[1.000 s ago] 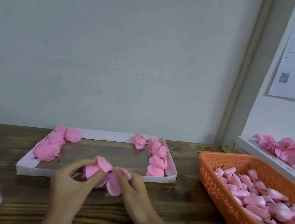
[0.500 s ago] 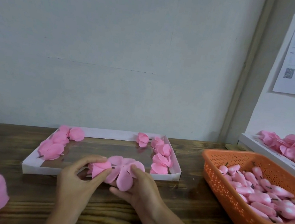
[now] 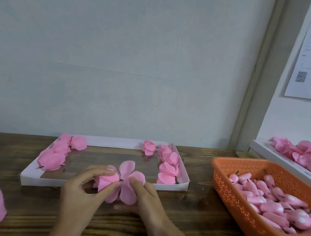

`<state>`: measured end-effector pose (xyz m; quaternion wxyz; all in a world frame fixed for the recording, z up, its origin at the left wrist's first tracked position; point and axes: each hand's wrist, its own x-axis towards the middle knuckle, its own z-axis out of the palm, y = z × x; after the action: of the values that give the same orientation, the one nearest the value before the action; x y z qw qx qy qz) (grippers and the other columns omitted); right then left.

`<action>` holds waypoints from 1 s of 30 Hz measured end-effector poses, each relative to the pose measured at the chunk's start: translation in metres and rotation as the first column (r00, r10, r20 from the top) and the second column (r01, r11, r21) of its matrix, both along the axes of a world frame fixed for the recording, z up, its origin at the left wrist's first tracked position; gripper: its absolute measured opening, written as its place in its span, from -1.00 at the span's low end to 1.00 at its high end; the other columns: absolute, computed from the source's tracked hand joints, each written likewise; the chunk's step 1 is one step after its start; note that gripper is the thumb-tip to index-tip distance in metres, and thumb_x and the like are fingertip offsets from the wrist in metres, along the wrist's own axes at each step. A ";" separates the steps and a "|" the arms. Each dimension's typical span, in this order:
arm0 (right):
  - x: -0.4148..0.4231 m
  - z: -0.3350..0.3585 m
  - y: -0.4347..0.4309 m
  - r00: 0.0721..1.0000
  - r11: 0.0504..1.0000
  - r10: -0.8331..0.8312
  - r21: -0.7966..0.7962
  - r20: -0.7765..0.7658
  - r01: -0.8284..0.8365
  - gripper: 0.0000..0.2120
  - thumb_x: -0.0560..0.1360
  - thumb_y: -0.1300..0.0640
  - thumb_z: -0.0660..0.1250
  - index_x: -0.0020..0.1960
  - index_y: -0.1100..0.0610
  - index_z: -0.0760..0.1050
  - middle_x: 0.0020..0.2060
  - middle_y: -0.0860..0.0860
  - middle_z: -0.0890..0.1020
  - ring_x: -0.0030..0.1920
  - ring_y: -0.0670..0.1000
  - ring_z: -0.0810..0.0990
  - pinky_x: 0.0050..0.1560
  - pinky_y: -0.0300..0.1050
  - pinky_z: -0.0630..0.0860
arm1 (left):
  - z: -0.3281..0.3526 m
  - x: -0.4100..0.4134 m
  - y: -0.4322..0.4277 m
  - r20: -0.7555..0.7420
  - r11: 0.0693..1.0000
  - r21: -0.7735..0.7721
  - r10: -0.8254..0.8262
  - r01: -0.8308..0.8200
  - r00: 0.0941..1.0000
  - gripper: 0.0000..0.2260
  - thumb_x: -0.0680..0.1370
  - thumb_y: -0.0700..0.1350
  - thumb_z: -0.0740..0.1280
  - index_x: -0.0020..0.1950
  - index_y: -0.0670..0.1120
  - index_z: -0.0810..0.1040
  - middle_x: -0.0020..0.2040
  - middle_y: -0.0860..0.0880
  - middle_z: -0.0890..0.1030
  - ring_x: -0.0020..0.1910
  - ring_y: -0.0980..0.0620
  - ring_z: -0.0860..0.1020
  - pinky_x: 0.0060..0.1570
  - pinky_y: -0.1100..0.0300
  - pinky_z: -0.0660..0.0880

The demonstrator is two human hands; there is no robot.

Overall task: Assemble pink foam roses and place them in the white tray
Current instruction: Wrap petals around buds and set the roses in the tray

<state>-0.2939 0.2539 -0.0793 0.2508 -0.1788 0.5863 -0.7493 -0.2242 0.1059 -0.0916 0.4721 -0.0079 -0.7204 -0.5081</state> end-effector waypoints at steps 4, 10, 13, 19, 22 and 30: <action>0.003 0.005 0.002 0.998 0.999 0.045 -0.018 -0.038 -0.046 -0.63 0.72 -0.02 0.20 -0.08 -0.13 0.76 -0.05 -0.02 0.78 0.02 0.01 0.76 0.00 -0.06 0.70 | -0.002 -0.001 0.000 0.008 1.000 -0.005 -0.003 0.003 1.000 -0.68 0.28 -0.43 0.62 -0.09 -0.10 0.74 -0.05 -0.06 0.75 0.00 0.01 0.71 -0.05 0.25 0.62; -0.001 0.001 0.003 0.998 0.999 0.044 -0.023 -0.044 -0.045 -0.72 0.70 -0.02 0.26 0.11 0.12 0.67 0.02 0.05 0.77 0.06 0.06 0.75 0.02 0.00 0.71 | -0.005 -0.003 -0.003 0.011 0.999 -0.038 0.016 -0.016 1.000 -0.66 0.27 -0.40 0.64 -0.09 -0.05 0.74 -0.04 -0.03 0.75 -0.01 -0.01 0.70 -0.07 0.25 0.61; 0.000 0.002 0.003 0.987 0.997 0.073 0.003 -0.144 -0.074 -0.66 0.73 0.00 0.20 0.10 0.19 0.66 -0.02 0.07 0.77 0.00 0.02 0.74 0.03 0.01 0.70 | -0.006 -0.003 -0.003 0.004 1.000 -0.024 0.010 -0.010 1.000 -0.69 0.26 -0.32 0.64 -0.09 -0.04 0.75 -0.03 -0.02 0.75 0.00 -0.01 0.70 -0.08 0.22 0.63; 0.004 -0.001 0.001 0.874 0.988 0.038 0.151 -0.485 0.041 -0.67 0.75 0.03 0.17 0.15 0.19 0.65 -0.04 0.01 0.68 0.01 0.04 0.61 0.21 0.31 0.51 | -0.001 0.000 -0.001 -0.013 0.997 -0.079 0.012 -0.013 1.000 -0.72 0.28 -0.18 0.60 -0.07 0.07 0.75 -0.06 0.03 0.73 -0.05 0.04 0.68 -0.18 0.19 0.62; 0.005 0.000 0.003 0.767 0.966 0.050 0.227 -0.639 0.126 -0.70 0.74 0.07 0.17 0.30 0.01 0.64 0.01 -0.06 0.72 0.06 -0.04 0.66 0.17 0.16 0.60 | 0.002 0.001 -0.004 -0.002 0.989 -0.140 0.050 -0.050 0.999 -0.73 0.26 -0.17 0.61 -0.08 0.03 0.74 -0.04 0.07 0.66 -0.01 0.08 0.65 -0.19 0.33 0.60; -0.002 -0.001 0.006 0.503 0.921 0.071 0.250 -0.861 0.298 -0.67 0.68 0.00 0.26 0.43 -0.14 0.53 0.16 -0.21 0.67 0.14 -0.20 0.57 0.20 -0.15 0.52 | -0.004 -0.001 -0.004 0.054 0.992 -0.110 0.076 -0.070 0.996 -0.46 0.26 -0.32 0.68 0.01 0.18 0.62 -0.06 0.11 0.71 -0.03 0.11 0.69 -0.15 0.23 0.65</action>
<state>-0.2955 0.2602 -0.0800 -0.0941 -0.4355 0.7721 -0.4533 -0.2248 0.1017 -0.0960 0.4681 0.0078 -0.7599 -0.4509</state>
